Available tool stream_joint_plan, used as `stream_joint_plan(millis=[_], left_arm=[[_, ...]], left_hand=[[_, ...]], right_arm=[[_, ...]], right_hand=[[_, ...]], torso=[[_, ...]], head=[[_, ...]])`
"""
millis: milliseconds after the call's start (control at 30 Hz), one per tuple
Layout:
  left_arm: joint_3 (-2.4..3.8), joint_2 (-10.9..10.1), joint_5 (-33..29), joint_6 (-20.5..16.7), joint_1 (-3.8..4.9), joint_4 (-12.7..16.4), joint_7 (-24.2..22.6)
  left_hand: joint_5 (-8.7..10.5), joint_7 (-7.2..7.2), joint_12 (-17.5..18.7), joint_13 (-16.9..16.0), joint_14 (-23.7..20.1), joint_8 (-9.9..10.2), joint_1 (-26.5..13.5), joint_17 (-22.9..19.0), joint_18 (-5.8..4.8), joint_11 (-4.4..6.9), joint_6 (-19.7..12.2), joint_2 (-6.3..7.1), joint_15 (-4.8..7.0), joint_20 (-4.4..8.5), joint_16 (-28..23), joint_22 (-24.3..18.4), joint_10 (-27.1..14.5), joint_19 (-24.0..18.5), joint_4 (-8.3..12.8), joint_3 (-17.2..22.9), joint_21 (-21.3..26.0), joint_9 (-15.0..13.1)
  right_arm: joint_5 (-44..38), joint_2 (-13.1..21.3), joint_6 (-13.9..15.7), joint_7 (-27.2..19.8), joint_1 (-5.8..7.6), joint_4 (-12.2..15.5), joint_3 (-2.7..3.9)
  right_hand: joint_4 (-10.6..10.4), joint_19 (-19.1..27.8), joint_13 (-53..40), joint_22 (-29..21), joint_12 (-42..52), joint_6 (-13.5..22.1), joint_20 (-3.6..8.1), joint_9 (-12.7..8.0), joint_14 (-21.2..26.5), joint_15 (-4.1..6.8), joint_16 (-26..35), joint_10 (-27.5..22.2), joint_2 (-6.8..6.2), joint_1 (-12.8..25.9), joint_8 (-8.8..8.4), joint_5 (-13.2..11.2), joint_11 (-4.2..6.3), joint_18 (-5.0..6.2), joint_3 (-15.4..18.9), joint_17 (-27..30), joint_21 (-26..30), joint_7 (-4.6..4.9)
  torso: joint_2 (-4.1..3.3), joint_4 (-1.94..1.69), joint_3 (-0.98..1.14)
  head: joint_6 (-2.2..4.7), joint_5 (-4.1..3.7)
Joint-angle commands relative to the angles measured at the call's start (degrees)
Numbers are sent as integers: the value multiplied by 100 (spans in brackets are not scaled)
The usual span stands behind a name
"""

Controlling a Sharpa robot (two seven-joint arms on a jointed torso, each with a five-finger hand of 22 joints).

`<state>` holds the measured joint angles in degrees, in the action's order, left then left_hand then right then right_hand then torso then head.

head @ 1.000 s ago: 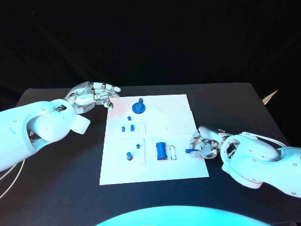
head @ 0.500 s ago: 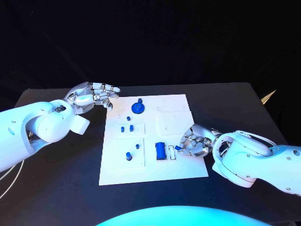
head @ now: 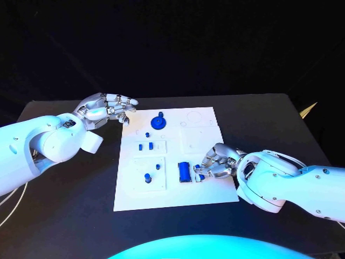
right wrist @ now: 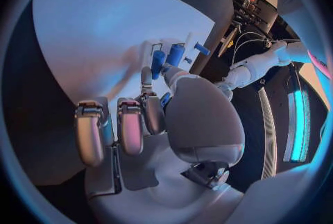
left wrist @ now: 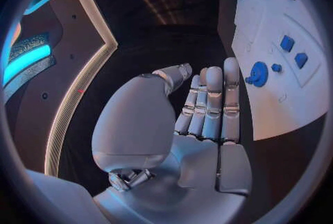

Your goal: Assemble the parts on the task board

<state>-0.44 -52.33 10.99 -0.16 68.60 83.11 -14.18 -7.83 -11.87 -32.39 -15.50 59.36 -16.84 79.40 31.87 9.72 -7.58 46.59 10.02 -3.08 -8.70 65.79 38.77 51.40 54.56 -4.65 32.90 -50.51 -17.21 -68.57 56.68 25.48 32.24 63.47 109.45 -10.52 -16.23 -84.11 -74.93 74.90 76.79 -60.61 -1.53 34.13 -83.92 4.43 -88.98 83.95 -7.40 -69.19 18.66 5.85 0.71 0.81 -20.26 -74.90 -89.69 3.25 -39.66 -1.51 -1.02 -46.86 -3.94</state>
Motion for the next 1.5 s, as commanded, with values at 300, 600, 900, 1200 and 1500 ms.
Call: stream_joint_plan(millis=[300, 600, 900, 1200, 1500], left_arm=[[3, 8, 26, 84, 3, 17, -8], [3, 11, 26, 89, 4, 16, 6], [3, 9, 26, 89, 4, 15, 10], [3, 2, 26, 88, 4, 14, 10], [3, -6, 26, 86, 4, 14, 8]], left_hand=[[-40, -2, -29, 7, -17, -17, 3, 6, 85, -2, -46, -37, -26, 1, 18, -1, -25, 30, 11, 22, 20, 7], [-39, -3, -28, 8, -18, -16, 3, 6, 85, -3, -49, -34, -26, 1, 17, 0, -28, 29, 13, 21, 20, 7], [-39, -3, -28, 8, -18, -16, 3, 6, 85, -3, -49, -34, -26, 1, 17, 0, -28, 29, 13, 21, 20, 7], [-39, -3, -28, 8, -18, -16, 3, 6, 85, -3, -49, -34, -26, 1, 17, 0, -28, 29, 13, 21, 20, 7], [-39, -3, -28, 8, -18, -16, 3, 6, 85, -3, -49, -34, -26, 1, 17, 0, -28, 29, 13, 21, 20, 7]], right_arm=[[-2, -124, -304, 29, -29, -149, 0], [-31, -179, -389, 63, -40, -198, -1], [-36, -186, -435, 44, -42, -196, -1], [-115, -136, -348, -59, -43, -132, -1], [-424, -33, -26, -237, -44, -88, -1]], right_hand=[[-19, -589, -760, 1510, -27, -54, 26, -4, -568, 27, -23, 131, -16, 128, -20, 15, 28, -81, 2, -1309, -31, 9], [-17, -589, -758, 1510, -31, -55, 25, -4, -566, 27, -18, 130, -17, 132, -19, 16, 29, -81, 1, -1296, -31, 8], [-11, -589, -764, 1510, -20, -54, 25, -3, -565, 27, -17, 134, -22, 137, -19, 16, 30, -81, 1, -1293, -31, 6], [-35, -589, -770, 1510, -25, -59, 17, 11, -563, 18, -14, 142, -218, 566, 1, 9, 20, -81, 152, -1288, -31, 16], [-36, -586, -774, 1505, -40, -56, 25, 41, -562, 30, -11, 143, -337, 1014, 38, -18, 32, -77, 513, -1282, -14, -1]], torso=[[-5, -2, 0], [3, -2, -1], [3, -1, 0], [1, -1, 2], [1, -1, 3]], head=[[-45, 13], [-70, 26], [-76, 31], [-76, 41], [-66, 42]])
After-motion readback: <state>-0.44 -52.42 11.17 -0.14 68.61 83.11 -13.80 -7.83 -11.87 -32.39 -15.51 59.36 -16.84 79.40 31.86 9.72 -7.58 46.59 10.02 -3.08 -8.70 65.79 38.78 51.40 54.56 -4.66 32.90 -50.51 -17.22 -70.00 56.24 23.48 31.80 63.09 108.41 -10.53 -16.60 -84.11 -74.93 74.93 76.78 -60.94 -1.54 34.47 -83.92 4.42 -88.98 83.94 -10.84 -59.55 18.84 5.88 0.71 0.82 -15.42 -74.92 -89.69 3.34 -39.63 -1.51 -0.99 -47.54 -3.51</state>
